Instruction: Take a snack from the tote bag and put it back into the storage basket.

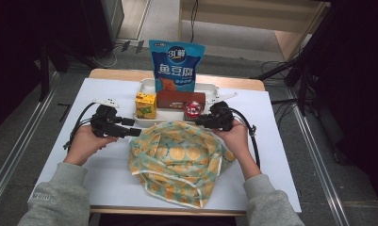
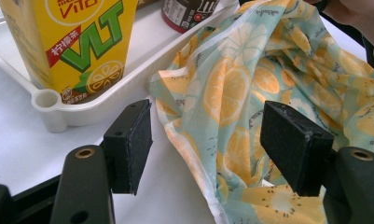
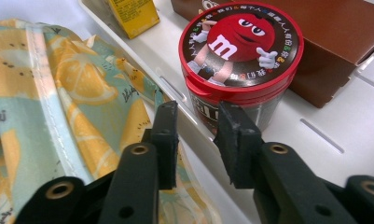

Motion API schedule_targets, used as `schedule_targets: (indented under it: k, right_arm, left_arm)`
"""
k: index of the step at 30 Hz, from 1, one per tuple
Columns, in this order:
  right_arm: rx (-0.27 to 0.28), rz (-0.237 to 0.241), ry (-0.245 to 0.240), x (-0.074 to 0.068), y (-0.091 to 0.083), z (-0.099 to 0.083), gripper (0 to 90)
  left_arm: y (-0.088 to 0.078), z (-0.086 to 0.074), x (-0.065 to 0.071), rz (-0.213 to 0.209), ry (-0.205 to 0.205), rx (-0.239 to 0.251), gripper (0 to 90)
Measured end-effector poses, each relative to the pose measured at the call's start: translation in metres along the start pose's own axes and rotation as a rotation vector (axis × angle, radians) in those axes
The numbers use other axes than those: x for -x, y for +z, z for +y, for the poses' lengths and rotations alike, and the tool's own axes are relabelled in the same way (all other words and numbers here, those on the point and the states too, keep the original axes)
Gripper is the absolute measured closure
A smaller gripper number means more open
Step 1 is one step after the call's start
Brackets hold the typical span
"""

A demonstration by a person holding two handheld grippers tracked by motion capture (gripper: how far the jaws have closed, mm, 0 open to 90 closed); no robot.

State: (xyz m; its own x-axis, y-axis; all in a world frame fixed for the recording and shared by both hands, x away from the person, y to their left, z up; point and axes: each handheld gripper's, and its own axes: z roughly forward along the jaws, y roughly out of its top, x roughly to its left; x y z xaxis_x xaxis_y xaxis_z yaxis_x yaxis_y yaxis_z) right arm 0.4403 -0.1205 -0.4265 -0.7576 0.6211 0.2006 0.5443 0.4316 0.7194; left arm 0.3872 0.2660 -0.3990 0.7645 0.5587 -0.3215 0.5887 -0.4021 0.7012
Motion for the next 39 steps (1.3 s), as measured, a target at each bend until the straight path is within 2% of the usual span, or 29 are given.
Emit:
schedule_targets:
  k: [4, 7, 9, 11, 17, 26, 39]
  right_arm:
    - [-0.002, 0.012, 0.004, -0.001, -0.001, 0.001, 62.3]
    - [-0.007, 0.029, 0.017, 0.000, -0.002, 0.002, 52.6]
    - [-0.007, 0.020, 0.020, 0.001, -0.002, 0.002, 50.8]
    - [0.001, 0.031, 0.044, 0.002, -0.005, 0.003, 46.7]
    - [0.000, 0.042, 0.057, 0.004, -0.008, 0.004, 40.9]
    - [-0.003, 0.034, 0.040, 0.001, -0.012, 0.005, 40.7]
    - [-0.020, 0.045, 0.047, -0.002, -0.020, 0.004, 39.0]
  left_arm:
    - [0.000, 0.000, 0.000, -0.001, 0.000, 0.000, 34.6]
    - [0.000, 0.000, 0.000, 0.000, -0.004, -0.003, 34.4]
    - [0.000, 0.000, -0.001, -0.002, -0.001, -0.002, 34.4]
    - [0.000, 0.000, -0.001, -0.002, -0.002, -0.002, 34.2]
    - [0.000, 0.000, -0.001, -0.001, -0.005, -0.004, 34.1]
    - [-0.002, 0.000, -0.001, 0.012, -0.009, -0.005, 33.9]
    - [-0.001, 0.000, -0.001, 0.007, -0.009, -0.009, 33.7]
